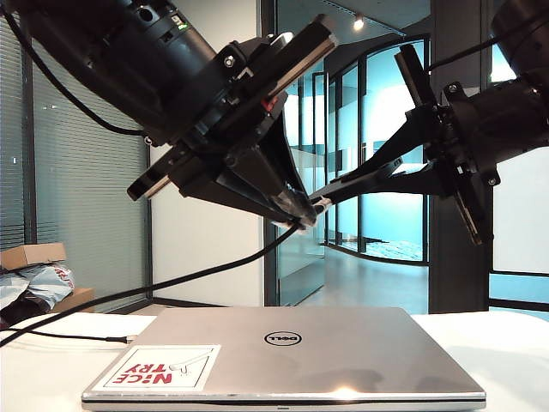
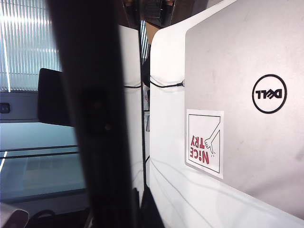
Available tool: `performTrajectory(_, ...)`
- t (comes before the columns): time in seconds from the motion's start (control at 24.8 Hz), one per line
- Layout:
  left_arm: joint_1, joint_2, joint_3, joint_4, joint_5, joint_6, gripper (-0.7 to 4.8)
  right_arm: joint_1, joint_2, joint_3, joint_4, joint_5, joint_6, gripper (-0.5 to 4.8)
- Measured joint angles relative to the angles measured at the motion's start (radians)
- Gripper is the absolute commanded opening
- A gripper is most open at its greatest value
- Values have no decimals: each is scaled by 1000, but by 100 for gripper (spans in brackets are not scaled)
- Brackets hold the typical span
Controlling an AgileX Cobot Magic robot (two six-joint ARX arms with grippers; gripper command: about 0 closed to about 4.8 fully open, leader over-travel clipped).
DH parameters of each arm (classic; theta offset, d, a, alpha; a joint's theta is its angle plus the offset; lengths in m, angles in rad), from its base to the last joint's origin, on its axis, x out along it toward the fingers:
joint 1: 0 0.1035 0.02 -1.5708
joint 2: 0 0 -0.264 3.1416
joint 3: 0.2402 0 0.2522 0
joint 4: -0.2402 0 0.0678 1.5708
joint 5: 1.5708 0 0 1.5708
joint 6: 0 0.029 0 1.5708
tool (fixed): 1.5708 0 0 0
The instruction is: Pick up the charging cable and the phone, plug the charging cable into the charging port on the phone, and finally place them back on the table.
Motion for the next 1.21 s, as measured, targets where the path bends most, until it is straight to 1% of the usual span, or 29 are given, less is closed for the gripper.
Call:
performTrajectory(0.44,-2,0,-1,-2,9,0,-7,-2,0,0,2,-59,-9,-6)
performTrajectory(1.21,-3,0,-1,-7,16,0,-7,-2,0,1,3,-82,-101,-6)
